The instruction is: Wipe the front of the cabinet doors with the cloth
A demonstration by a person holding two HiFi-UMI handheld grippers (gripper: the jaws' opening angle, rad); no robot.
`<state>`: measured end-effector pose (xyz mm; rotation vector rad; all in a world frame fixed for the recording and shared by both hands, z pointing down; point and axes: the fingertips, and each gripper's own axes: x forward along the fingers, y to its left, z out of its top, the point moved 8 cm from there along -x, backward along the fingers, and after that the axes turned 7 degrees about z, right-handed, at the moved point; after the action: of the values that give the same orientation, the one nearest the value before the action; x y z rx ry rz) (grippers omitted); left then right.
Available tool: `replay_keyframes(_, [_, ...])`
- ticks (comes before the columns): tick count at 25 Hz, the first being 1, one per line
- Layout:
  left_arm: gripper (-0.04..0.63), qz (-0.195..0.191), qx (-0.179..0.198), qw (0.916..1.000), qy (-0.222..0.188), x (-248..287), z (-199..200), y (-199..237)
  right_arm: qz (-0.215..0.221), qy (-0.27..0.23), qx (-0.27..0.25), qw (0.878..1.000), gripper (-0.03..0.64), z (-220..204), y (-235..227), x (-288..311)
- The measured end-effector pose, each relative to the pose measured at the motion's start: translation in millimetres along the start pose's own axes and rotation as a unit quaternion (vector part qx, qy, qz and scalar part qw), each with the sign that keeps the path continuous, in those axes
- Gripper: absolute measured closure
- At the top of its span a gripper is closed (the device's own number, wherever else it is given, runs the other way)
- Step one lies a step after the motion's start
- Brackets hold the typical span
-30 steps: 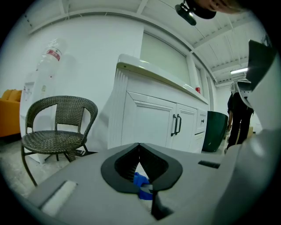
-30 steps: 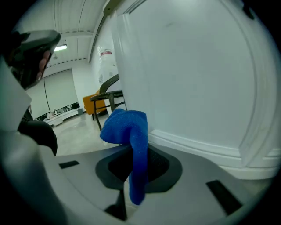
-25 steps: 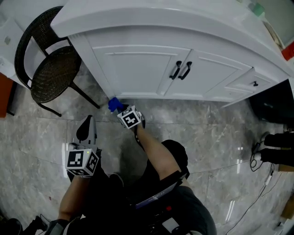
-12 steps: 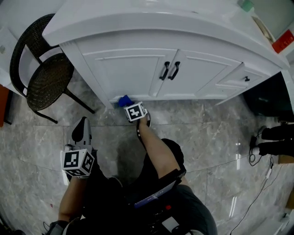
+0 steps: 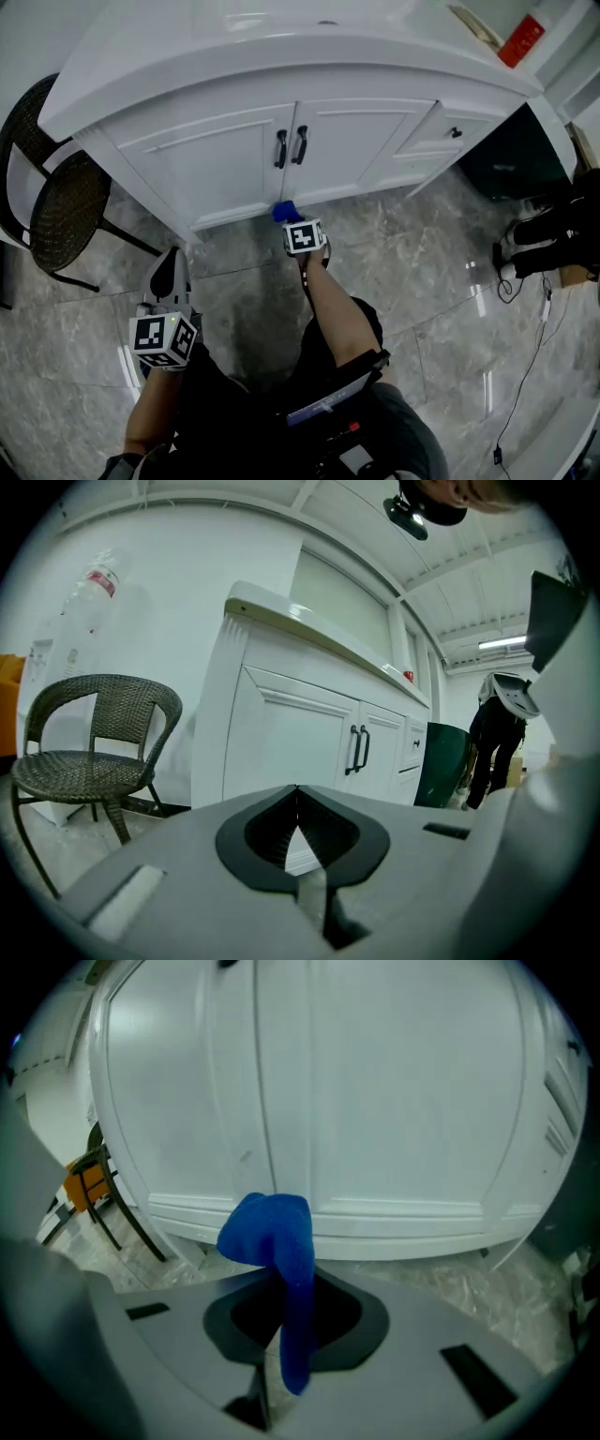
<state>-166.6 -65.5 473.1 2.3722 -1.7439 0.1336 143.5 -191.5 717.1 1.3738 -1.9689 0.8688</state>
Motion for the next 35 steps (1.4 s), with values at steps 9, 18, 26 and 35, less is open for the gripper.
replay_keyframes(9, [0.592,-0.002,-0.01,0.9999,0.01,4.0,-3.3,-4.7,0.032,-0.029,0.082,0.996,0.568,-7.8,2.2,-29.2])
replay_keyframes(18, [0.592,-0.025,-0.038,0.9987,0.022,13.8,-0.5,-5.7,0.169,-0.206,0.013,0.964,0.568,61.7,78.4,-136.5])
replay_keyframes(26, [0.592,-0.013,-0.006,0.999,-0.043,8.2,30.6,-17.7,0.176,-0.381,-0.081,0.904,0.568,147.5,61.5,-258.7])
replay_keyframes(35, [0.592,-0.035,0.008,0.9988,-0.034,5.6,35.1,-41.8,0.132,-0.375,-0.231,0.888,0.568,201.1,33.8,-289.8])
